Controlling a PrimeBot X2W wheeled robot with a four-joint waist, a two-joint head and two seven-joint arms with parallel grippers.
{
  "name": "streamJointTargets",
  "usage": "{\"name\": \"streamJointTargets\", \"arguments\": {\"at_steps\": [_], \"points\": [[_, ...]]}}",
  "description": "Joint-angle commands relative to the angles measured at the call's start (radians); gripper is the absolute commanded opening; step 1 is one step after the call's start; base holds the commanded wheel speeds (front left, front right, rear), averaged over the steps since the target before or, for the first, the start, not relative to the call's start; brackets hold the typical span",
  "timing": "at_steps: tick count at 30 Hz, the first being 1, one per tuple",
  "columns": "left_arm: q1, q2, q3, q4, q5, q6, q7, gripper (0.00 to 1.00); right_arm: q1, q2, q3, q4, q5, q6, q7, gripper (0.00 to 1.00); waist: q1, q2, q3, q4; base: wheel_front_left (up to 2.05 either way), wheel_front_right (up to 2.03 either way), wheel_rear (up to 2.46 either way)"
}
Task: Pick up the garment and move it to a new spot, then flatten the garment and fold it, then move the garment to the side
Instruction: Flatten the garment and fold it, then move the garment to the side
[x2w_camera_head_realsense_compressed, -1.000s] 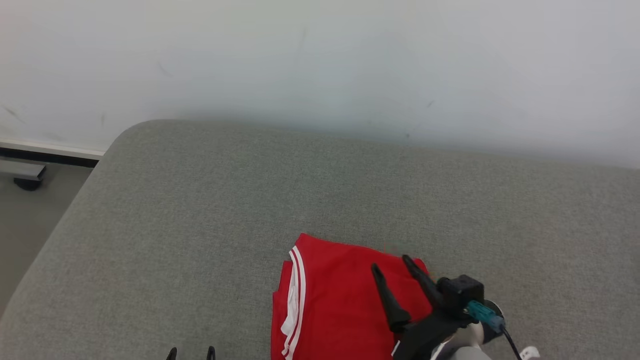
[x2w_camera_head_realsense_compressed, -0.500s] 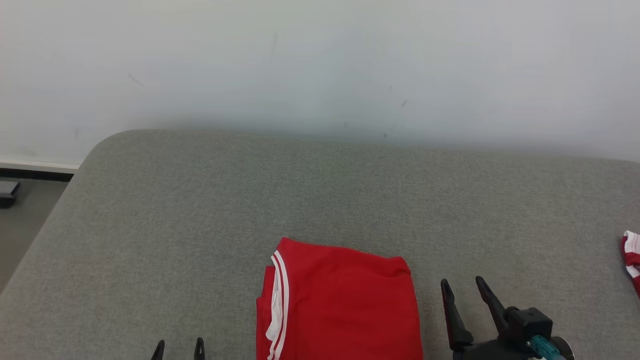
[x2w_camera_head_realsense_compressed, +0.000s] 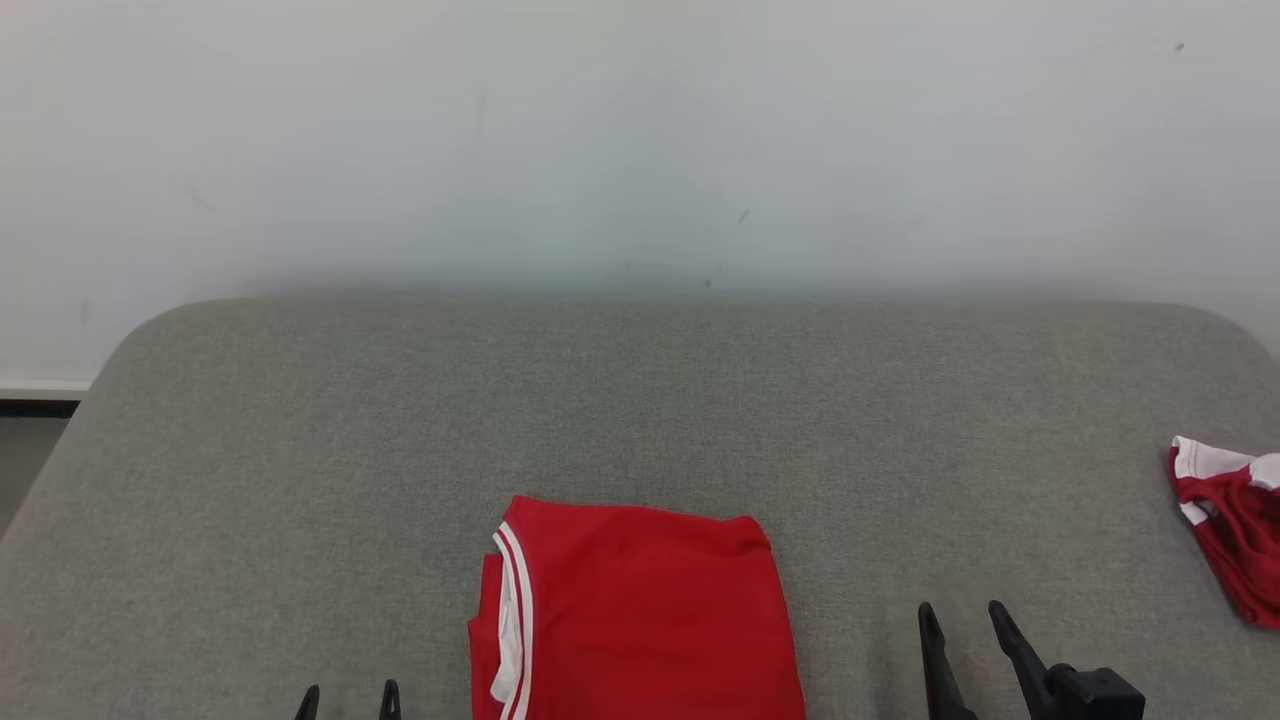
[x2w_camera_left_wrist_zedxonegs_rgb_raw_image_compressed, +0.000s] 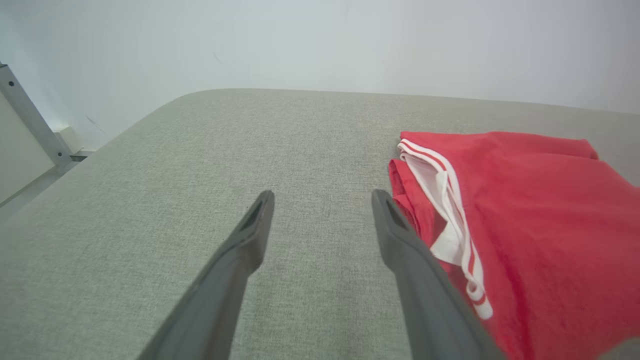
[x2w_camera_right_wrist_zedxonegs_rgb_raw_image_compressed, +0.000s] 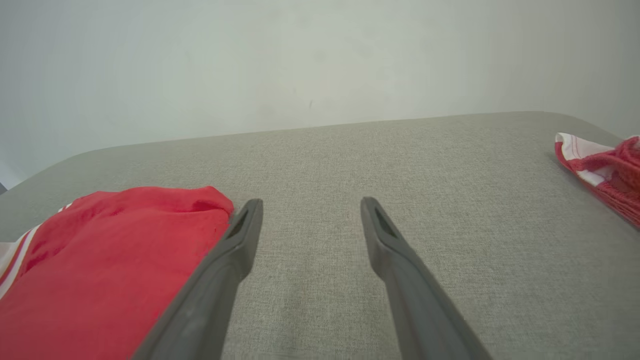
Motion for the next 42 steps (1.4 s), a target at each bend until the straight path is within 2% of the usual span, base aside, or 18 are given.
{"name": "streamJointTargets", "arguments": {"at_steps": [1,17,42], "points": [[0.009,-0.001,0.0,-0.006,0.002,0.003,-0.003,1.0,0.01,0.003,0.001,-0.004,0.007,-0.003,-0.004,1.0,0.0,0.0,-0.007,-0.011,0.0,0.0,0.0],[0.041,-0.001,0.006,-0.022,-0.007,0.001,-0.003,1.0,0.028,0.003,-0.002,-0.008,0.025,-0.003,-0.004,1.0,0.0,0.0,-0.027,-0.062,0.0,0.0,0.0],[0.048,-0.001,0.012,-0.03,0.001,-0.013,-0.003,1.0,0.036,0.003,0.021,-0.013,0.049,-0.003,-0.004,1.0,0.0,0.0,-0.019,-0.057,0.0,0.0,0.0]]}}
